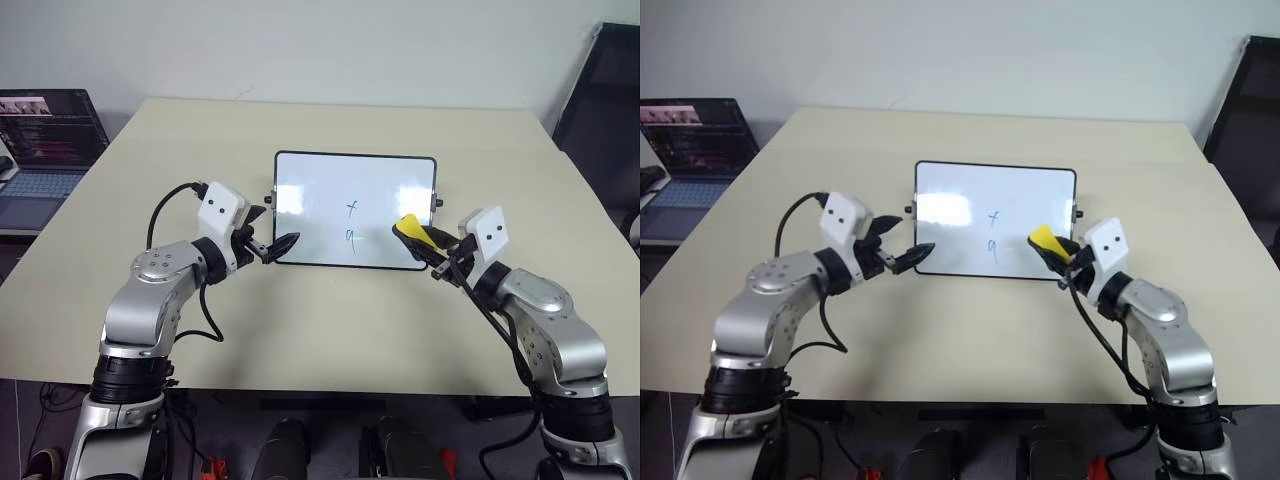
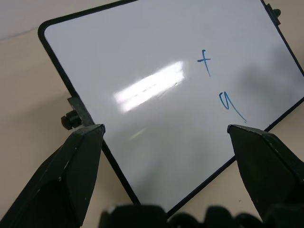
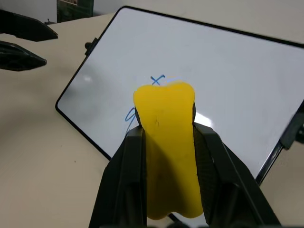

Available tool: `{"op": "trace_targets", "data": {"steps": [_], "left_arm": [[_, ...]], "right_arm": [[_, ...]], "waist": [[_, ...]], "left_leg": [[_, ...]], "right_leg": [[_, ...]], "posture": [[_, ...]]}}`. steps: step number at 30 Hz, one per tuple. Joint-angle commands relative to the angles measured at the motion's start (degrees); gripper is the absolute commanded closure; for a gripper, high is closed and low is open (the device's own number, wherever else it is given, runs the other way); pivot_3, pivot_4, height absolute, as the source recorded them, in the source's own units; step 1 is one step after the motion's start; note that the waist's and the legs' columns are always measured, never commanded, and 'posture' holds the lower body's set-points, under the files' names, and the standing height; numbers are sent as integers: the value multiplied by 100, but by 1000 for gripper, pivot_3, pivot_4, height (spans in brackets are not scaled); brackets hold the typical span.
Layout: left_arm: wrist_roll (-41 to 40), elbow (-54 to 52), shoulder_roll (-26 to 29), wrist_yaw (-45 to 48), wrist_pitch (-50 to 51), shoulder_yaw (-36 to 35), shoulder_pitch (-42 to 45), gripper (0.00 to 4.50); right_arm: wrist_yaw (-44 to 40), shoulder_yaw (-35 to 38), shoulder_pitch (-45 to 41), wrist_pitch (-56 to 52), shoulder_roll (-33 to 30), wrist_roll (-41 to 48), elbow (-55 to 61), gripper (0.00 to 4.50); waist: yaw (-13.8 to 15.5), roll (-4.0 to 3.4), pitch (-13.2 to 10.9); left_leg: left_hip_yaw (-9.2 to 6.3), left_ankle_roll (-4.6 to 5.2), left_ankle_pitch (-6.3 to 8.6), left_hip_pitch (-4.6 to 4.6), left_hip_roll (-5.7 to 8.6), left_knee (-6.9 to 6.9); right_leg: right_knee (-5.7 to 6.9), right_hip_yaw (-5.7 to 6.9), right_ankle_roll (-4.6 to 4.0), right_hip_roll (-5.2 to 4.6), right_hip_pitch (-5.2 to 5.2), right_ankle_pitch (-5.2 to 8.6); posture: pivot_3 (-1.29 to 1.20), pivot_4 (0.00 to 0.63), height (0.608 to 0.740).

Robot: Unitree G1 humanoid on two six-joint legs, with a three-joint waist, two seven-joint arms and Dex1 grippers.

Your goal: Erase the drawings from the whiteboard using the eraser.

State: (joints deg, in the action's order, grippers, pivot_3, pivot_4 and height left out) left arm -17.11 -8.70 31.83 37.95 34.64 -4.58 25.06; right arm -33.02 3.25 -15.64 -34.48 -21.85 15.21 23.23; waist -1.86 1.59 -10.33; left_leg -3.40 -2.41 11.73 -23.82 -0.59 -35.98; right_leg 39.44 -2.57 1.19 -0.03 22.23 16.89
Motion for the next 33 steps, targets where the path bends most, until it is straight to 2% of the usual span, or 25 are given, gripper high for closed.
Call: {"op": "trace_targets", "data": {"steps": [1,6,16,25,31,33], "left_arm": [[-36,80,62,-57,-220,-250,-55,0],[0,373,106,17,-520,-329,-184,0],[219,893,329,568,-1312,-25,-200,0],[397,1108,305,902,-1736,360,2,0],[449,1089,285,913,-1786,439,-15,0],[453,997,267,896,-1751,452,-62,0]], "right_arm": [[23,-73,222,266,-152,-49,386,3504],[156,-450,306,422,-251,-310,392,3504],[539,-1074,-975,164,-54,-811,-339,3504],[850,-1892,-2738,997,361,-1877,-2698,3504],[761,-2086,-3251,1426,461,-2255,-3727,3504],[482,-2256,-3310,1321,398,-2358,-3842,3504]], "waist": [[5,0,0],[-7,0,0],[2,0,0],[0,0,0],[6,0,0],[1,-1,0]], "left_leg": [[0,0,0,0,0,0],[4,0,0,0,-1,1],[5,0,0,1,-2,1],[7,0,0,0,-1,1],[6,1,0,-5,2,3],[5,1,1,-5,2,3]], "right_leg": [[-1,0,1,0,0,0],[-3,-3,1,0,1,1],[-4,-3,-1,1,1,-1],[-2,-1,-3,0,3,-2],[-3,1,-3,-4,6,-2],[-2,1,-3,-4,6,-2]], "posture": [[0,150,740],[0,150,740],[0,150,740],[0,150,740],[0,150,740],[0,150,740]]}}
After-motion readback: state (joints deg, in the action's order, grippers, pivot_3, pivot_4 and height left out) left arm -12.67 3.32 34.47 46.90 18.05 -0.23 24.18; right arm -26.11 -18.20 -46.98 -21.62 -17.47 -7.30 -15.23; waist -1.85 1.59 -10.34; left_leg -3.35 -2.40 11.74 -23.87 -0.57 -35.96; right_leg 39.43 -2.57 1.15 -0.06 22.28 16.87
